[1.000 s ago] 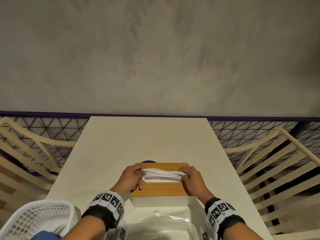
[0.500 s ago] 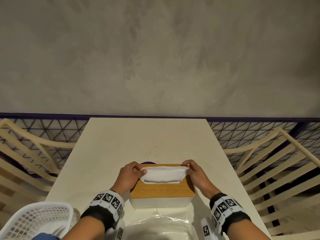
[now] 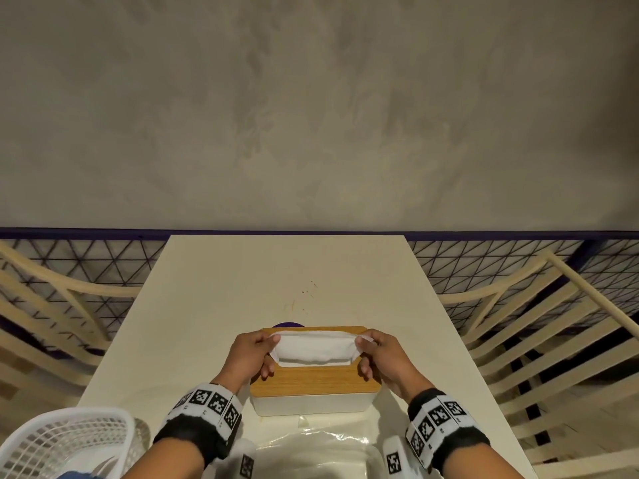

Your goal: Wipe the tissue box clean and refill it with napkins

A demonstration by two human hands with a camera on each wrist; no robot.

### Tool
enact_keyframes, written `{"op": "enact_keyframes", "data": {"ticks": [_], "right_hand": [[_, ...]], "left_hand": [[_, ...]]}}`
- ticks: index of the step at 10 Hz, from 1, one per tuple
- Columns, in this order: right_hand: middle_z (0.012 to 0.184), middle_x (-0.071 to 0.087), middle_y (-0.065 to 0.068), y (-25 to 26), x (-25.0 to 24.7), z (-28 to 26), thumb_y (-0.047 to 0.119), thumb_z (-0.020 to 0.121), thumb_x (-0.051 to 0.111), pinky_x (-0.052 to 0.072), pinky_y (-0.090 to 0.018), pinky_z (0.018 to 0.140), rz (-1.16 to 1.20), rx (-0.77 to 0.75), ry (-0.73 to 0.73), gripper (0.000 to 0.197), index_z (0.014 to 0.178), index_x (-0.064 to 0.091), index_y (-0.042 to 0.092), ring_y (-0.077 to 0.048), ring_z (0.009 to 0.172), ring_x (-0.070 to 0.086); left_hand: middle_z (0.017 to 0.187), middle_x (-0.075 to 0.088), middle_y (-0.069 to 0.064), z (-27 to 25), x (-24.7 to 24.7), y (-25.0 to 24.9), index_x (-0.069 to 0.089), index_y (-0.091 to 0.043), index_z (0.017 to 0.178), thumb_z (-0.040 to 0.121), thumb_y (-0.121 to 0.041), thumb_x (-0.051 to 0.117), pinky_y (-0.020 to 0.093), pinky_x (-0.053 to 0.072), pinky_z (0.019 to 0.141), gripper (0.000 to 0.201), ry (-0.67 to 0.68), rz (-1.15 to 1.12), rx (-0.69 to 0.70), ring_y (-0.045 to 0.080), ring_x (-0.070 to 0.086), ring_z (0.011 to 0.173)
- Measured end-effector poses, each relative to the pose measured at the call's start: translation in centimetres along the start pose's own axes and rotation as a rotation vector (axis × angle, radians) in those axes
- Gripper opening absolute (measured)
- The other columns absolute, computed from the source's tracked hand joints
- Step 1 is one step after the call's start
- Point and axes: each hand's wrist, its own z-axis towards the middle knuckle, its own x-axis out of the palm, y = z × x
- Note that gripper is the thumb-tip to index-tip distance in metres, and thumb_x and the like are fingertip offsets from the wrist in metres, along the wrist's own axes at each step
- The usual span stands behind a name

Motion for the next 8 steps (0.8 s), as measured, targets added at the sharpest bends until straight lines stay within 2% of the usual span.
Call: {"op": "enact_keyframes", "data": {"ticks": [1, 2, 3, 5, 6, 7, 8], "right_hand": [[0.039, 0.053, -0.009, 0.1, 0.6, 0.0, 0.010, 0.099, 0.043, 0.040, -0.019, 0.032, 0.008, 0.009, -0.062, 0.019, 0.084, 0.052, 0.003, -0.013, 0.027, 0.046], [0.040, 0.052, -0.012, 0.4, 1.4, 0.2, 0.015, 0.101, 0.038, 0.040, -0.020, 0.032, -0.100, -0.030, -0.130, 0.021, 0.084, 0.049, 0.007, -0.015, 0.026, 0.047], [0.041, 0.052, -0.012, 0.5, 1.7, 0.4, 0.017, 0.102, 0.035, 0.040, -0.021, 0.032, -0.152, -0.040, -0.121, 0.023, 0.084, 0.047, 0.009, -0.016, 0.026, 0.047], [0.041, 0.055, -0.013, 0.3, 1.3, 0.2, 0.019, 0.102, 0.036, 0.044, -0.021, 0.033, -0.143, -0.042, -0.107, 0.022, 0.087, 0.047, 0.008, -0.017, 0.029, 0.052], [0.043, 0.055, -0.013, 0.2, 1.2, 0.1, 0.016, 0.101, 0.037, 0.045, -0.021, 0.032, -0.030, -0.047, -0.102, 0.020, 0.091, 0.050, 0.004, -0.017, 0.029, 0.053], [0.060, 0.059, -0.014, 0.1, 0.7, -0.2, 0.011, 0.101, 0.036, 0.045, -0.020, 0.031, 0.101, -0.060, -0.144, 0.020, 0.095, 0.053, 0.002, -0.017, 0.030, 0.053], [0.083, 0.064, -0.013, 0.5, -0.9, -1.4, 0.006, 0.100, 0.036, 0.046, -0.024, 0.038, 0.132, -0.140, -0.257, 0.023, 0.092, 0.057, 0.007, -0.016, 0.039, 0.055]], "left_hand": [[0.038, 0.056, 0.007, -0.2, 0.0, -0.2, 0.055, -0.004, 0.078, 0.094, -0.017, 0.049, 0.017, 0.037, 0.031, 0.022, -0.028, 0.014, 0.013, 0.009, 0.044, 0.023], [0.046, 0.056, 0.015, -0.4, 0.3, -0.5, 0.048, -0.003, 0.081, 0.096, -0.018, 0.042, 0.018, 0.033, 0.029, 0.023, -0.037, 0.137, 0.092, 0.008, 0.042, 0.021], [0.049, 0.056, 0.017, -0.5, 0.3, -0.4, 0.047, -0.002, 0.085, 0.097, -0.019, 0.039, 0.020, 0.032, 0.031, 0.022, -0.034, 0.194, 0.132, 0.007, 0.042, 0.021], [0.052, 0.059, 0.018, -0.5, -0.1, -0.3, 0.046, -0.010, 0.086, 0.098, -0.022, 0.037, 0.021, 0.033, 0.033, 0.020, -0.024, 0.229, 0.161, 0.006, 0.042, 0.023], [0.050, 0.061, 0.011, -0.4, -0.2, 0.2, 0.048, -0.014, 0.086, 0.097, -0.024, 0.038, 0.026, 0.041, 0.046, 0.019, -0.047, 0.269, 0.190, 0.008, 0.051, 0.034], [0.054, 0.064, 0.004, -0.5, -0.6, 0.3, 0.051, -0.019, 0.088, 0.096, -0.022, 0.039, 0.033, 0.047, 0.059, 0.015, -0.119, 0.339, 0.240, 0.017, 0.061, 0.052], [0.084, 0.067, 0.000, -1.2, -2.3, 0.0, 0.052, -0.020, 0.096, 0.094, -0.016, 0.041, 0.032, 0.049, 0.065, 0.012, -0.260, 0.312, 0.267, 0.018, 0.063, 0.068]]}}
